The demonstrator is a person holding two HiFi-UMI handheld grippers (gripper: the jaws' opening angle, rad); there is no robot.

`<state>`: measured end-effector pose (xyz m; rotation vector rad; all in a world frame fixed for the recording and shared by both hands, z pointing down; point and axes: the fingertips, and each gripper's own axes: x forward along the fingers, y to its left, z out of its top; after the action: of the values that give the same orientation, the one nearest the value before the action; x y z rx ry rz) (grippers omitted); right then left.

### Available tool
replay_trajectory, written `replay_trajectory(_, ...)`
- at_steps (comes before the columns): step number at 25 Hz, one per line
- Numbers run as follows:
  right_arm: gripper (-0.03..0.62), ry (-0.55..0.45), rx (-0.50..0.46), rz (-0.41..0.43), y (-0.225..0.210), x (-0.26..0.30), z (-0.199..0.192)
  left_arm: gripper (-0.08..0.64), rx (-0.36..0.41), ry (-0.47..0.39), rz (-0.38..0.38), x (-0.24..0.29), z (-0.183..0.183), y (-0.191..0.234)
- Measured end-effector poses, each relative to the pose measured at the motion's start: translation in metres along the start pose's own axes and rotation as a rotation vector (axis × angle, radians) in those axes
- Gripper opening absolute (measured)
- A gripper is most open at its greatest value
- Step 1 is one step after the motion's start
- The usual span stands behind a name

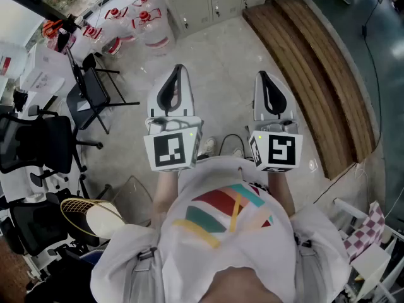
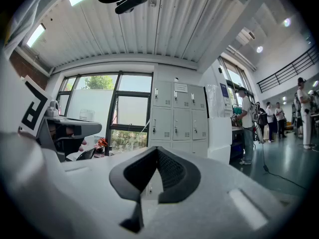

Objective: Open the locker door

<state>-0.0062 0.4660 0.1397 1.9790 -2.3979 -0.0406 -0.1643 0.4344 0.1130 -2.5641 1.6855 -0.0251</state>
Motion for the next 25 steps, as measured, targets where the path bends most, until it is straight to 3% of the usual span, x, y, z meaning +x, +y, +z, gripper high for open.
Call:
replay_trajectory(15, 0.005, -0.034, 0.012, 0.008, -0.017, -0.011, 0.004, 0.015, -0.005, -0.033, 0.008, 0.002, 0.014, -0.004)
replay_trajectory(25, 0.005, -0.069, 0.009, 0.040, -0.056, -0.039, 0.007, 0.015, 0.012, -0.062, -0.011, 0.009, 0.020, -0.064)
